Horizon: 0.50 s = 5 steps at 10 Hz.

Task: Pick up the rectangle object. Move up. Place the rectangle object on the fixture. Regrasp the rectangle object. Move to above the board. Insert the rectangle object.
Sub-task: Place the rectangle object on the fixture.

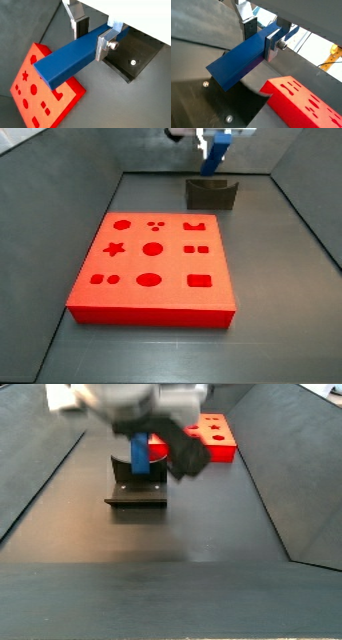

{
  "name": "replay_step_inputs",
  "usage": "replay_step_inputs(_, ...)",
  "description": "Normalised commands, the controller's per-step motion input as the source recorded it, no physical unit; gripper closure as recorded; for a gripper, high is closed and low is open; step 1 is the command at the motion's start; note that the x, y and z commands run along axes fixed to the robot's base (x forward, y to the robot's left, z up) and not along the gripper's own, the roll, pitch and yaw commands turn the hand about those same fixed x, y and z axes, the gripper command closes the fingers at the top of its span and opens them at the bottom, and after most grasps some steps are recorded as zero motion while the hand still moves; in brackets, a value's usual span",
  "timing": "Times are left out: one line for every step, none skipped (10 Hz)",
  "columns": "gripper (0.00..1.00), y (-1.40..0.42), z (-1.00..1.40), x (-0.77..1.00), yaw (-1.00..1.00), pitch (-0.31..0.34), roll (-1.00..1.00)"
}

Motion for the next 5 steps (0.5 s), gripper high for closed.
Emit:
replay_step_inputs(1.0,0.14,-1.0,0.17,-0.17,0.1,-0.28)
replay_step_inputs(1.0,0.13,-1.0,0.18,-0.17,0.062,-0.17)
replay_step_inputs(1.0,0.12,-0.86,0.17,-0.17,0.027,-0.16)
replay_step_inputs(1.0,0.09,-0.6,0.13,-0.15,-0.002,-0.16)
replay_step_inputs(1.0,0.07,-0.43,0.11,-0.14,-0.021,-0.15)
